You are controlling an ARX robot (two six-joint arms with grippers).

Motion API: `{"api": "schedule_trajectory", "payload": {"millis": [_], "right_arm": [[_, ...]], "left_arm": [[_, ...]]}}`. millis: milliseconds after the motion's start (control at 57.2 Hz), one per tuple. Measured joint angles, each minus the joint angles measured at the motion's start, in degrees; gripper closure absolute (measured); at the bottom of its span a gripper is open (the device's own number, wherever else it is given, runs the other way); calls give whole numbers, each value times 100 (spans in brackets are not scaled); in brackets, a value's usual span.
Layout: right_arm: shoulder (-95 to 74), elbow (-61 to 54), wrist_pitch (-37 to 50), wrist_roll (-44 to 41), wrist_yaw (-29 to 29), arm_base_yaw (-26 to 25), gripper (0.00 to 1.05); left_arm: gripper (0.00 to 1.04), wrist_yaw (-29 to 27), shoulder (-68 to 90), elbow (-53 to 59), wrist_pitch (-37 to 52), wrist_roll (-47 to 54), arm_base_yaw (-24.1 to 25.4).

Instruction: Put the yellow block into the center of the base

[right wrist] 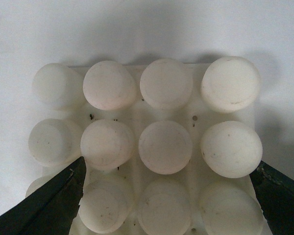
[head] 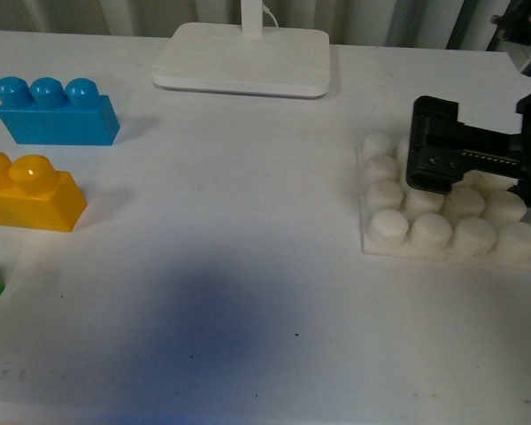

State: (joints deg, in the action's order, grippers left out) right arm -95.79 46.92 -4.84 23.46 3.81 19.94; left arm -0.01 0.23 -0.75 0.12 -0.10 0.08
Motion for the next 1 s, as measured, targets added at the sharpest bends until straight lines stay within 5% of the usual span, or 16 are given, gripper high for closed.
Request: {"api": "schedule_trajectory", "payload": {"millis": [559, 996], "right_arm": [[-391, 492, -153, 1283, 664, 1427, 9], [-302, 520, -103, 944, 748, 1307, 9]], "left_arm": [[6, 2, 0, 0, 0, 0, 0], [6, 0, 0, 0, 0, 0, 0]]}}
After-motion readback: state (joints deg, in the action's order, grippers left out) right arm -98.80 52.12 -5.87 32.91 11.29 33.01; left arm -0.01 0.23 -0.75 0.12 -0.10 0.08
